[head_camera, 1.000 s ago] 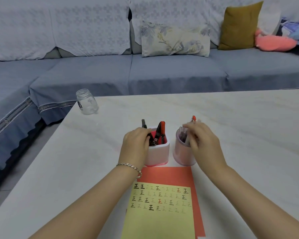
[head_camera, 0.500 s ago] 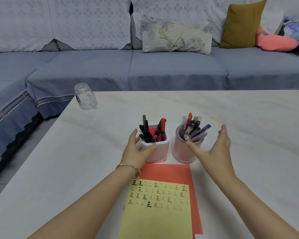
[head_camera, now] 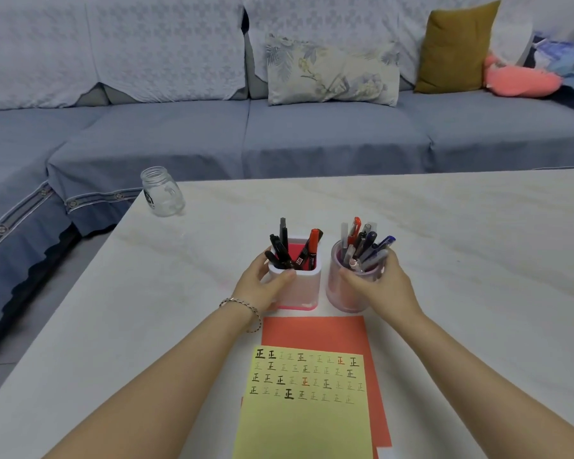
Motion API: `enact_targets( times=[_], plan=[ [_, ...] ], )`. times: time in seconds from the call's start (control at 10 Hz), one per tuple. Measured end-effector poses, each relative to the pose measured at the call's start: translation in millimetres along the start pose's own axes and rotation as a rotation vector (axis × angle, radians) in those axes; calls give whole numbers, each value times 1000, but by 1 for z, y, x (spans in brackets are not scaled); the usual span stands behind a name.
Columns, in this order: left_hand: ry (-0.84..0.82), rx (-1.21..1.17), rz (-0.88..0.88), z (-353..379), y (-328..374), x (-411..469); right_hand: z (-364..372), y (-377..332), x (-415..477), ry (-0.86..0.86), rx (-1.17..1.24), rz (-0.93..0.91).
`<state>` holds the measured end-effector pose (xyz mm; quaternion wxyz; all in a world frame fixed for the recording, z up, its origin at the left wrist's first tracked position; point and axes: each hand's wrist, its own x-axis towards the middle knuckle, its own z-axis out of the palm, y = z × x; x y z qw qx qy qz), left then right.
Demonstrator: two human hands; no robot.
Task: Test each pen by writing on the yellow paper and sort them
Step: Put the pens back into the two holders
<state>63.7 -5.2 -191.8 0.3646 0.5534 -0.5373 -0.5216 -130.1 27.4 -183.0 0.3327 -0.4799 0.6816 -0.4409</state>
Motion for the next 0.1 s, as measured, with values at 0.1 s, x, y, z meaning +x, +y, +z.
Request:
enact_targets(
  times=[0.1],
  plan=[
    [68,56,-38,2,0,-11,-5,2,-6,-80,11,74]
  ],
)
